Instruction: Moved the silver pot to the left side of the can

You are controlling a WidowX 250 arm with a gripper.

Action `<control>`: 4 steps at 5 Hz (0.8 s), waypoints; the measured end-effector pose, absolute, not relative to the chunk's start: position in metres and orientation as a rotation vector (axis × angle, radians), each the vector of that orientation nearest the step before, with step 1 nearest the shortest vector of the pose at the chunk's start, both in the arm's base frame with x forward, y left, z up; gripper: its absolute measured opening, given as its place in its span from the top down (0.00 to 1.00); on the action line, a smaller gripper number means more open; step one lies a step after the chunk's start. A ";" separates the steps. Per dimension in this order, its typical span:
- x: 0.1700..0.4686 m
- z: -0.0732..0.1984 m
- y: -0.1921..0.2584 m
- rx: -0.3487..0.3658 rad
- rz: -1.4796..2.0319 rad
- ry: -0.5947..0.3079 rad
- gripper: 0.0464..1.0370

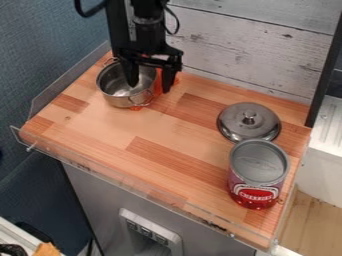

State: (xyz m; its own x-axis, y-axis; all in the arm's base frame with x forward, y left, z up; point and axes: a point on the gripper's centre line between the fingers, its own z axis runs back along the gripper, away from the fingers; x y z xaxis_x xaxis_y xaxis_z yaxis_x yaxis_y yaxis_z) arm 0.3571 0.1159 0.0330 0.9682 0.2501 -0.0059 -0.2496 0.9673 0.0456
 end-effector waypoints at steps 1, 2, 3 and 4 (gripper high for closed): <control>0.357 0.031 0.114 0.031 0.252 0.018 0.07; 0.356 0.025 0.114 0.026 0.248 0.035 0.34; 0.357 0.026 0.113 0.025 0.249 0.032 0.66; 0.357 0.026 0.113 0.023 0.248 0.032 0.87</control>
